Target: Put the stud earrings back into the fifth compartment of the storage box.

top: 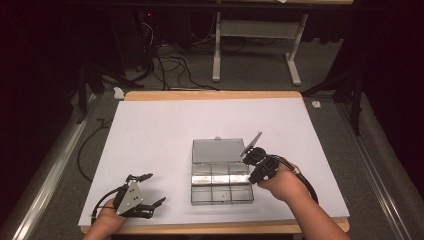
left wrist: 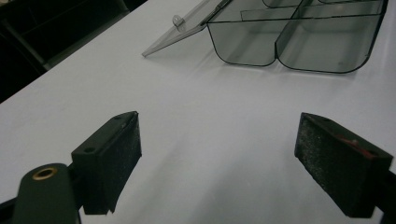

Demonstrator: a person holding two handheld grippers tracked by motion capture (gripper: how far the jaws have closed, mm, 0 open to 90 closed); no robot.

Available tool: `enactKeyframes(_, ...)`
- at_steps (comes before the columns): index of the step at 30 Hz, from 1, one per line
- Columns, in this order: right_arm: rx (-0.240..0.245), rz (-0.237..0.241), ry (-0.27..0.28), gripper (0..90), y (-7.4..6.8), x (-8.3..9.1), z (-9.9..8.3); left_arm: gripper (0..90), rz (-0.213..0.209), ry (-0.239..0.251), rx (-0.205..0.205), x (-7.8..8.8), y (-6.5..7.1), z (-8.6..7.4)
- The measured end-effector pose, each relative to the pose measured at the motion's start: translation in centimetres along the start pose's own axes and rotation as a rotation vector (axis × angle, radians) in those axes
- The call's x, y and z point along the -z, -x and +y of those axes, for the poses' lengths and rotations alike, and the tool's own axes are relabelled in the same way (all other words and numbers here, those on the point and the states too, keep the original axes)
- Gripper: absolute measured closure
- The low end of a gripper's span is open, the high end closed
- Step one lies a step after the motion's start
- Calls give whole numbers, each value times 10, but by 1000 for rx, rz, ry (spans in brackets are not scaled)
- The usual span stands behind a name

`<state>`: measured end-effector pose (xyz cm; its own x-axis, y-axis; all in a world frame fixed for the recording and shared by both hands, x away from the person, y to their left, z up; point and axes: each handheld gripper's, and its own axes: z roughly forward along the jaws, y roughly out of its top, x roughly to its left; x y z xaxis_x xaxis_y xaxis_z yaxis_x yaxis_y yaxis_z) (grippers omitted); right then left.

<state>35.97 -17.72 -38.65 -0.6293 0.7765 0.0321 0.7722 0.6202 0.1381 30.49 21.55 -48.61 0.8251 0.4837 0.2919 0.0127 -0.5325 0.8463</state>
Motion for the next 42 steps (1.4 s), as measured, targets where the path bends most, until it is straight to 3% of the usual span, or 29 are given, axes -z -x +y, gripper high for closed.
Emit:
enactKeyframes(13,34,13,-6,865,-24,-4,13,152,0,-2,1,0,0,0)
enactKeyframes(21,125,32,4,865,-39,-13,21,152,4,2,-5,0,0,0)
enactKeyframes(42,176,76,-12,865,-63,-34,37,152,2,6,-5,0,1,0)
